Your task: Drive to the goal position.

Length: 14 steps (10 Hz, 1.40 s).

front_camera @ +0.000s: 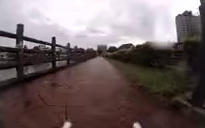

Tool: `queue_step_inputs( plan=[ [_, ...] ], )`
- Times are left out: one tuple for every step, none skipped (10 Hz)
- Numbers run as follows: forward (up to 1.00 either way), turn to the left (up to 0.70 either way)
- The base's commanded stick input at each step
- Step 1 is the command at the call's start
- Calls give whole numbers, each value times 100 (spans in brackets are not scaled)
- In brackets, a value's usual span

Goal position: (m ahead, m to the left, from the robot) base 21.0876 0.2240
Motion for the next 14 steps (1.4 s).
queue_step_inputs(
  plan=[
    [50, 0],
    [50, 0],
    [50, 0],
    [50, 0],
    [50, 0],
    [50, 0],
    [50, 0],
    [50, 0],
    [50, 12],
    [50, 36],
    [50, 50],
    [50, 50],
    [50, 23],
    [50, 0]
  ],
)
